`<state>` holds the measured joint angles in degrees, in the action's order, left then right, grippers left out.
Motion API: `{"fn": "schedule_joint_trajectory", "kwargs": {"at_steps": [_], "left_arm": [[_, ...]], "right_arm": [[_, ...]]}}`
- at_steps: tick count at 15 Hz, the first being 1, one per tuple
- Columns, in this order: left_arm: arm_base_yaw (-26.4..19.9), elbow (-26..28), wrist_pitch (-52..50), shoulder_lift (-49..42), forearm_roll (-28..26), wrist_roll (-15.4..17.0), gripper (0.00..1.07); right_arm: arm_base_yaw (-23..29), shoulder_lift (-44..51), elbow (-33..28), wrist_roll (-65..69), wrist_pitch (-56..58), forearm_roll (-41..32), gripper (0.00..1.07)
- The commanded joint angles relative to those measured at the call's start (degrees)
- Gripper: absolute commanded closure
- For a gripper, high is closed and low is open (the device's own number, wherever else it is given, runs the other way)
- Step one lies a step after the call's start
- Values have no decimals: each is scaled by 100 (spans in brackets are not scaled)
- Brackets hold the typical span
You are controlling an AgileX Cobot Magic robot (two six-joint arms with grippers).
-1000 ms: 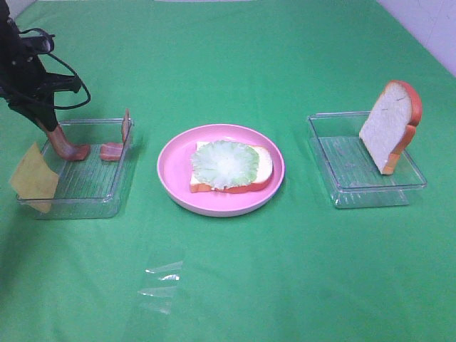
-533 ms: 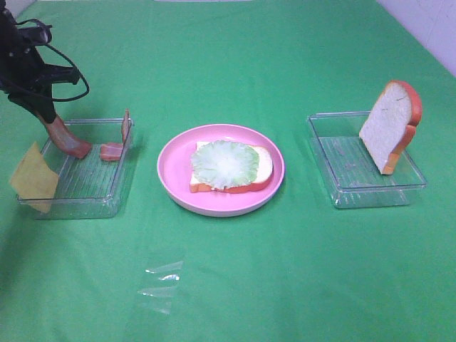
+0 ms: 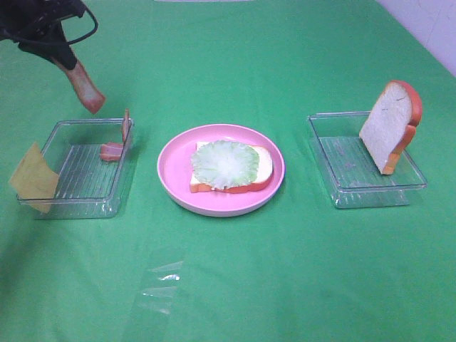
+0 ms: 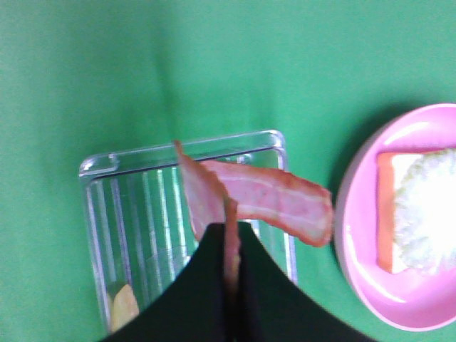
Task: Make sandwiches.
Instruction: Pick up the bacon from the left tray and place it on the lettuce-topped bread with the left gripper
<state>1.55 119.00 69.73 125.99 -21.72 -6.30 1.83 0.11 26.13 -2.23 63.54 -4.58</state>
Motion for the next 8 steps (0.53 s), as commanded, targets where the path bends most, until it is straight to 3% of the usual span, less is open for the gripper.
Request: {"fn": "schedule_joint_trajectory", "kwargs": {"at_steps": [1, 3, 5, 8], "left_arm": [[384, 172, 567, -189, -212, -57, 107], [688, 401, 567, -195, -292, -57, 107], [1364, 659, 539, -195, -602, -74, 107], [1954, 659, 401, -183, -877, -69, 107]], "right_arm": [[6, 166, -11, -46, -6, -17, 14], [6, 166, -11, -46, -6, -17, 14], [6, 166, -11, -46, -6, -17, 14], [6, 166, -11, -46, -6, -17, 14]]}}
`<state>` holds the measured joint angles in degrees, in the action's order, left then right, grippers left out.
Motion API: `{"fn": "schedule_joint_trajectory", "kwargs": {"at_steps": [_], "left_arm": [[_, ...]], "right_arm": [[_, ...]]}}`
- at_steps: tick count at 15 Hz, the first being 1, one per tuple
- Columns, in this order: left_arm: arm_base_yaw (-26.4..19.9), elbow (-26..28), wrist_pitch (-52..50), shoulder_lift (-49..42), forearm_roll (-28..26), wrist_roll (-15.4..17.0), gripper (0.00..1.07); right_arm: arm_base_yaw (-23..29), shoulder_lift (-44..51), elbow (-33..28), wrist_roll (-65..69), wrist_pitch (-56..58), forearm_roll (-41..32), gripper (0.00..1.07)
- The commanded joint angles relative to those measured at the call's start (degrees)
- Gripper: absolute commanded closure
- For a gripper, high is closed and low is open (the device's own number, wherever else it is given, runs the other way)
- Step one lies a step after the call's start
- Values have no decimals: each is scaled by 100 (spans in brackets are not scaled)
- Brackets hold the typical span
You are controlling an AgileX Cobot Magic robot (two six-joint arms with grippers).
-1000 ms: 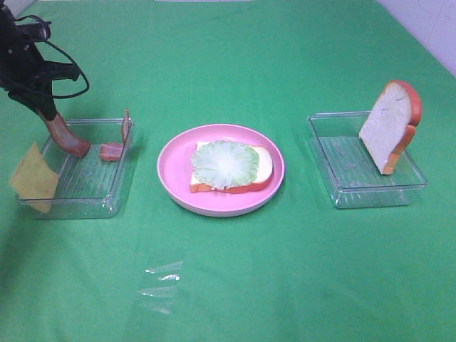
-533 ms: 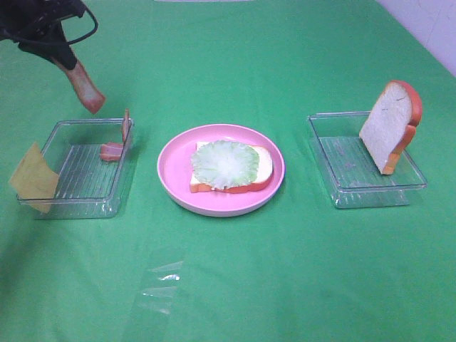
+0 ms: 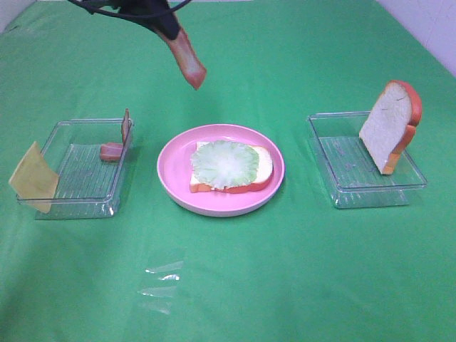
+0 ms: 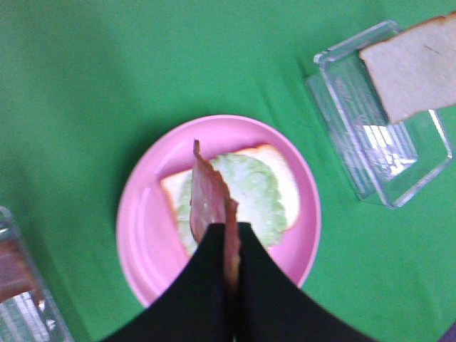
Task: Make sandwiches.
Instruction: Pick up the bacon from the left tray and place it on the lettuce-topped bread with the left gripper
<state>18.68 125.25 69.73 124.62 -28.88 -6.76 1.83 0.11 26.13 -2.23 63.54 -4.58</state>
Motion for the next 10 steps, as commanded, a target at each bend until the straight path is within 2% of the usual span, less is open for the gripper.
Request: {"fn": "schedule_joint_trajectory", "kwargs": {"at_steps": [1, 8, 10], "left_arm": [[395, 34, 344, -34, -183, -17, 107], [1261, 29, -166, 659, -825, 11, 107], [1324, 29, -252, 859, -951, 11, 107]], "right_arm": [[6, 166, -11, -46, -6, -17, 14], [6, 166, -11, -46, -6, -17, 14], [6, 166, -11, -46, -6, -17, 14]]}}
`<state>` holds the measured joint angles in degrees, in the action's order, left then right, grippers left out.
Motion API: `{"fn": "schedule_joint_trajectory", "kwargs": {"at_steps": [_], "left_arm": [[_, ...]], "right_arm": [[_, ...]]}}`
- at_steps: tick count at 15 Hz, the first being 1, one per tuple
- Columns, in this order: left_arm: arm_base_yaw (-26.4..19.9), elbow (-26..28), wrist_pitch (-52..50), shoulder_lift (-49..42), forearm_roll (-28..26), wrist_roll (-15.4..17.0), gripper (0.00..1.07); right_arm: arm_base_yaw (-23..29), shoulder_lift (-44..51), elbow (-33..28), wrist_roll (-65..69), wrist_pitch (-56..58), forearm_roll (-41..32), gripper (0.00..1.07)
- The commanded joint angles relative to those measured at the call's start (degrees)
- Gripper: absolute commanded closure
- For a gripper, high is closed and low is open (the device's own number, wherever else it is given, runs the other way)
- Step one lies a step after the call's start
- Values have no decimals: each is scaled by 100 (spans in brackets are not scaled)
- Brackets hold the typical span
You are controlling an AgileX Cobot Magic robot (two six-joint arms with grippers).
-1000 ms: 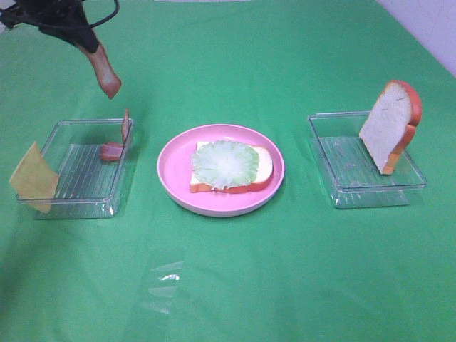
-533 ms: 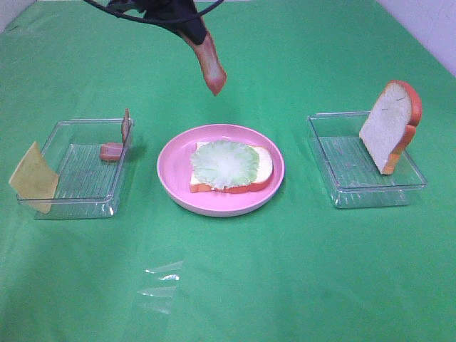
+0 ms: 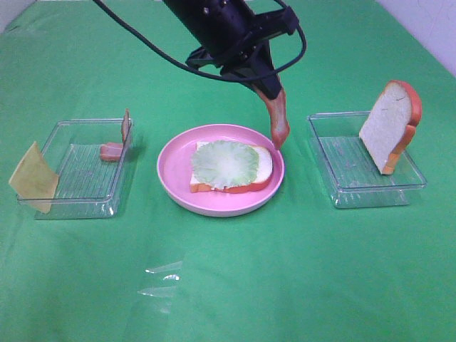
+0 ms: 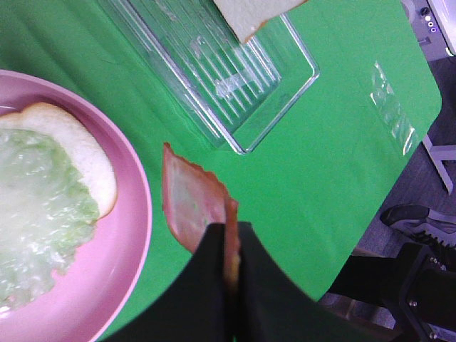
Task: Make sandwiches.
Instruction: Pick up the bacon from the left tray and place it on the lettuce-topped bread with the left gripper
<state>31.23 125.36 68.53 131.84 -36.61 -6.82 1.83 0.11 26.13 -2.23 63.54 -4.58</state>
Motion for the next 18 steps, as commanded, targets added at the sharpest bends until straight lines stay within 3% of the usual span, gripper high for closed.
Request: {"fn": "schedule_joint_trajectory", "kwargs": {"at_steps": [1, 5, 10, 11, 12, 13, 15, 18], "left_arm": [[86, 17, -155, 241, -178, 17, 107], [97, 6, -252, 521, 6, 17, 107], [97, 6, -309, 728, 728, 92, 107], [97, 6, -309, 728, 980, 292, 107], [97, 6, -212, 728, 1610, 837, 107], [97, 6, -149, 728, 1902, 1083, 107], [97, 6, -46, 728, 2326, 1335, 107], [97, 6, -11, 728, 2498, 1398, 107]], "right_arm": [[6, 166, -11, -46, -6, -17, 14], [6, 166, -11, -46, -6, -23, 14], [6, 166, -11, -46, -6, -23, 14], [6, 166, -11, -46, -6, -23, 14], [6, 166, -11, -46, -6, -23, 14], [6, 166, -11, -46, -6, -23, 14], [6, 166, -11, -46, -6, -23, 14], [6, 166, -11, -46, -6, -23, 14]]}}
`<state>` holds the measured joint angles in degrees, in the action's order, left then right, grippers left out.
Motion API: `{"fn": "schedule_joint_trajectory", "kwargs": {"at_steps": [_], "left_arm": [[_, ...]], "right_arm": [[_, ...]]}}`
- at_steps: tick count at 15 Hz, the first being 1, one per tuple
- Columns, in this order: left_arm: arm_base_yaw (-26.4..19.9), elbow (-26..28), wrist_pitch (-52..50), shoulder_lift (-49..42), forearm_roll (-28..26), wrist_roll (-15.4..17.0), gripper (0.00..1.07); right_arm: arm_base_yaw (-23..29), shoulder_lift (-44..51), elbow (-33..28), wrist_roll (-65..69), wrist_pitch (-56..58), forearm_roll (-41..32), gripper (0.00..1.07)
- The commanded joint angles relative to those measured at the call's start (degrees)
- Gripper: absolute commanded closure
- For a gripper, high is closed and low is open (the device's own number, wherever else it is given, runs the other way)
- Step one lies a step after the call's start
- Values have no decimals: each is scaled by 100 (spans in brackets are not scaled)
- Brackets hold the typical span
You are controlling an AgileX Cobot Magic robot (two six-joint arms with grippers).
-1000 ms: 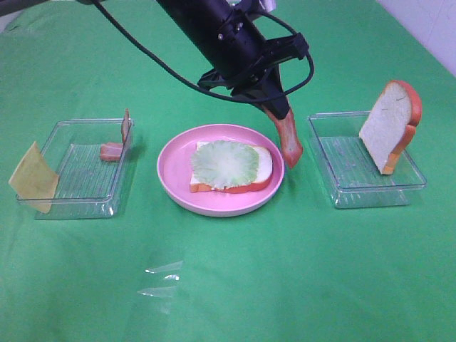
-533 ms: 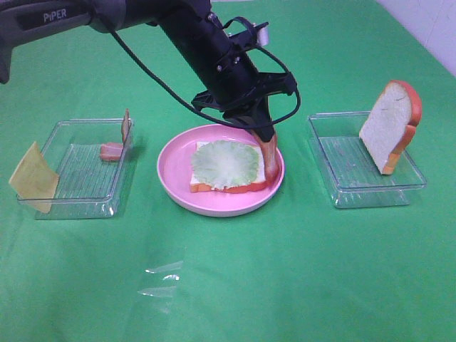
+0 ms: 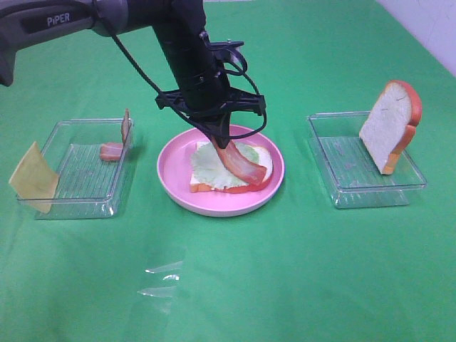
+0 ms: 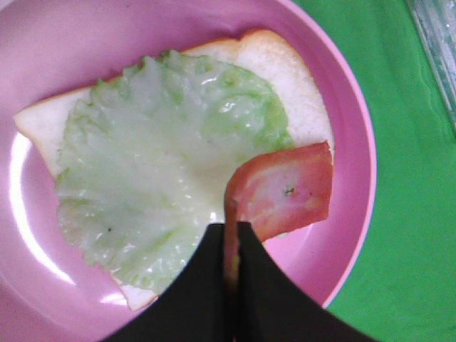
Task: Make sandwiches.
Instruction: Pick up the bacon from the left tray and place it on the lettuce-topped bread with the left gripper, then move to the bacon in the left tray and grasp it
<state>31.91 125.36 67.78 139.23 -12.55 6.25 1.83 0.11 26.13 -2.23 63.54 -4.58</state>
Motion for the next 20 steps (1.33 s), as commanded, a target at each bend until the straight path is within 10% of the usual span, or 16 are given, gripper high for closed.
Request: {"fn": "schedule_joint_trajectory", "kwargs": {"at_steps": [1, 4, 8, 20], "left_arm": [[29, 6, 63, -11, 109, 115, 107], [29, 6, 86, -11, 304, 286, 102], [29, 11, 138, -34, 361, 625, 4], [-579, -550, 768, -1346, 1318, 401, 6]], "right_arm": [[6, 166, -11, -46, -6, -23, 14], [6, 166, -11, -46, -6, -23, 14], [6, 166, -11, -46, -6, -23, 14], [6, 166, -11, -46, -6, -23, 14]]}}
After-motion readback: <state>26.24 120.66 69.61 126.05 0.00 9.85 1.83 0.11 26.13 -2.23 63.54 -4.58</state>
